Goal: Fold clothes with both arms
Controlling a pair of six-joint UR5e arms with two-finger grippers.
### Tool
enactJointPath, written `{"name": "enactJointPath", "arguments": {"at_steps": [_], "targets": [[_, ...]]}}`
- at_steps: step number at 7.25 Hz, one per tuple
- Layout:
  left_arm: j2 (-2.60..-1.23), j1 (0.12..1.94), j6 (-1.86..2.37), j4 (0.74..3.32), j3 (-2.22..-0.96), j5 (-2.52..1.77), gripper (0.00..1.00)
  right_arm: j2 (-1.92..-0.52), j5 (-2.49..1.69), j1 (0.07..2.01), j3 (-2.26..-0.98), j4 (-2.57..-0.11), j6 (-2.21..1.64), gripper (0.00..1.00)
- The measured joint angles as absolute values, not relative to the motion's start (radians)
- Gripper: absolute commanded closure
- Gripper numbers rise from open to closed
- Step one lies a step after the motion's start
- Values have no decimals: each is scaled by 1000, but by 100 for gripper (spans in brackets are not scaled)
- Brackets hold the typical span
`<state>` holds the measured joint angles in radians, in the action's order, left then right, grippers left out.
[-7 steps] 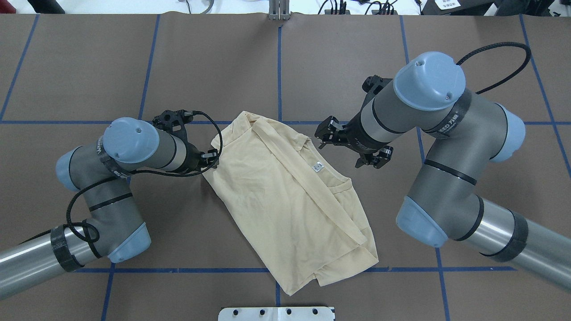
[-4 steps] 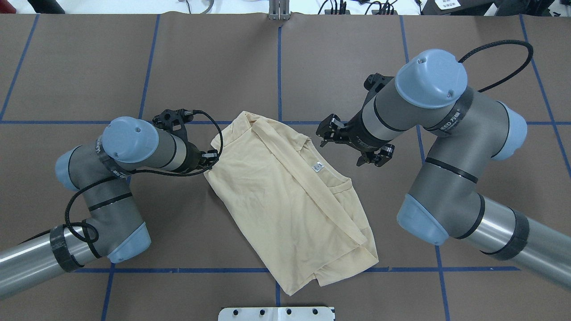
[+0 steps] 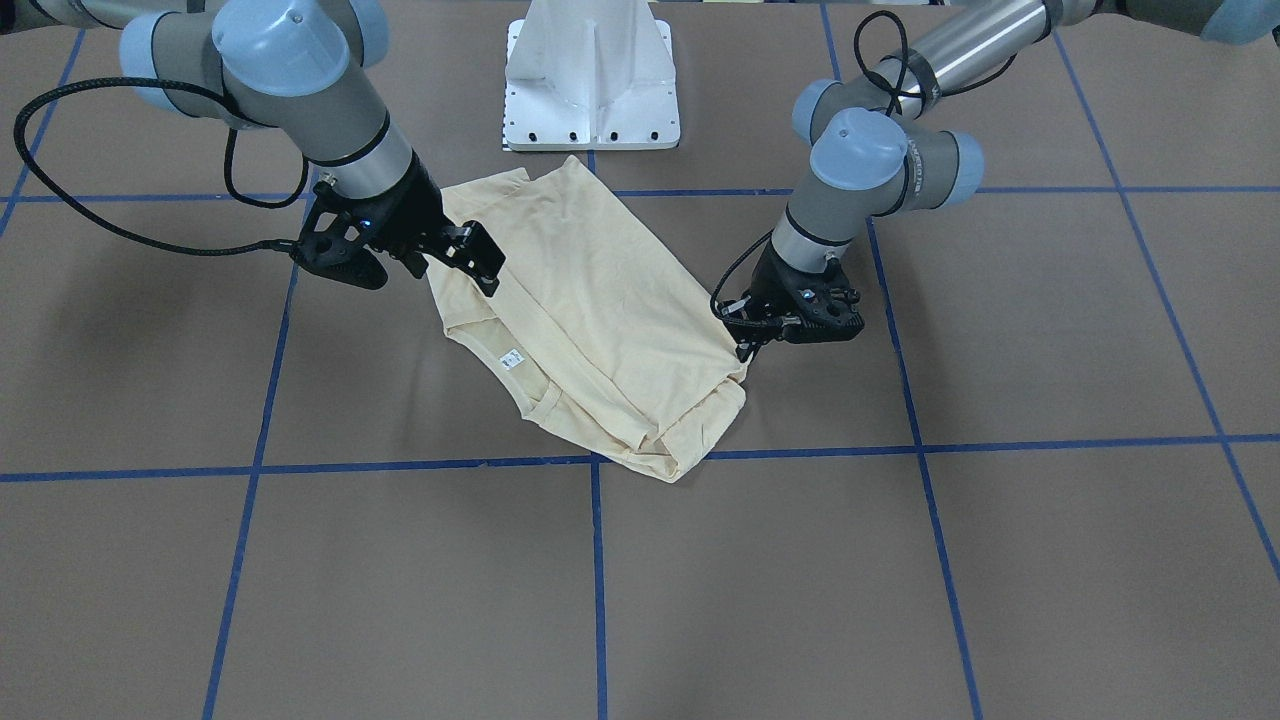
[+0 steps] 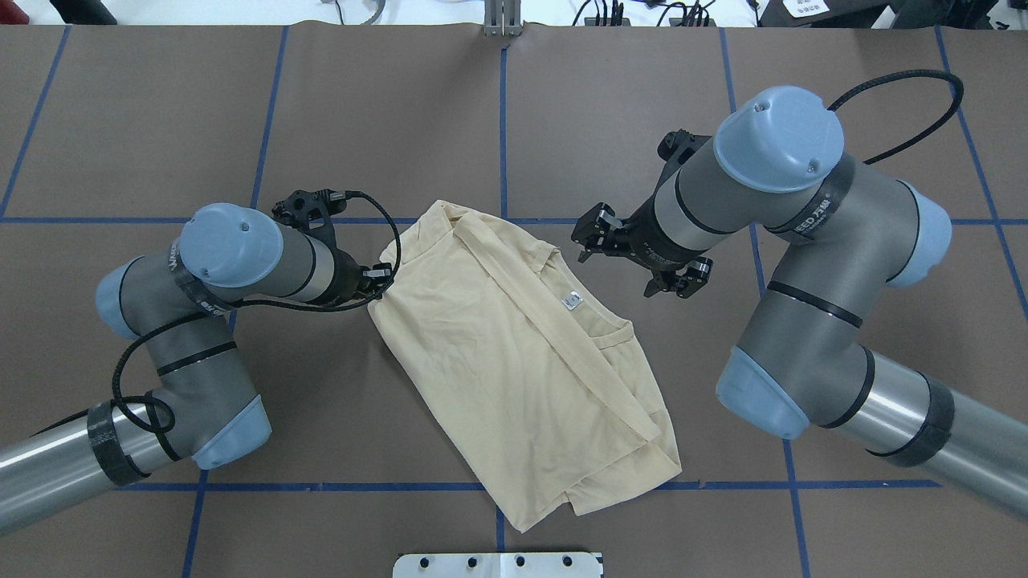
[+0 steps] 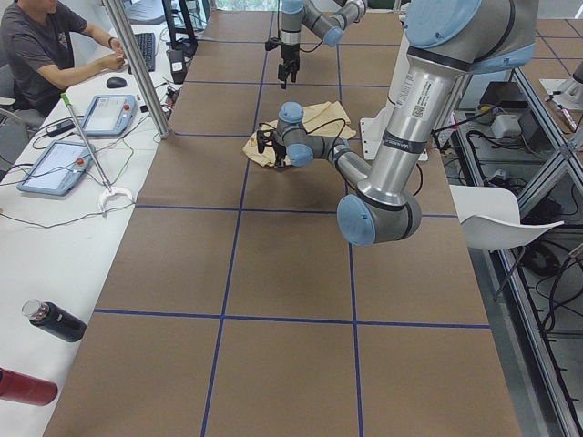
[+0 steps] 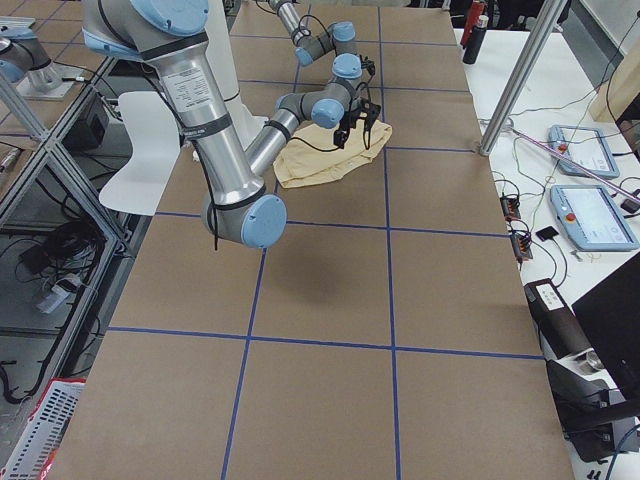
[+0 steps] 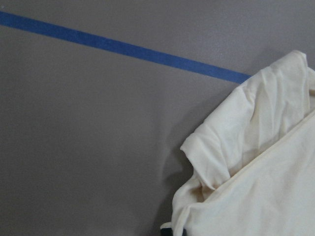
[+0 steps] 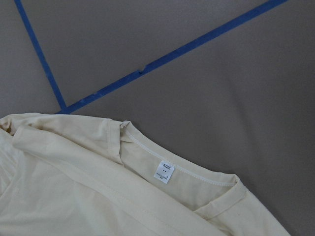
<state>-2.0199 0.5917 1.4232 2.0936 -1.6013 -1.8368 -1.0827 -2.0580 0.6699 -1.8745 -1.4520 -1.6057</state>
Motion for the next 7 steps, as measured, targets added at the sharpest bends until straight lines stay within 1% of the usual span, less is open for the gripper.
{"name": "enactJointPath", "arguments": {"at_steps": [2,7], "targets": [[-2056,617,1423,2093,-1556,-1836,100,-1093,-2059,675,-1875,-1448,-1587,0],[-2251,705,1409,2107,-1334,-1833,100,-1110,-2055,678,-1872,-1444,-1571,0]]}}
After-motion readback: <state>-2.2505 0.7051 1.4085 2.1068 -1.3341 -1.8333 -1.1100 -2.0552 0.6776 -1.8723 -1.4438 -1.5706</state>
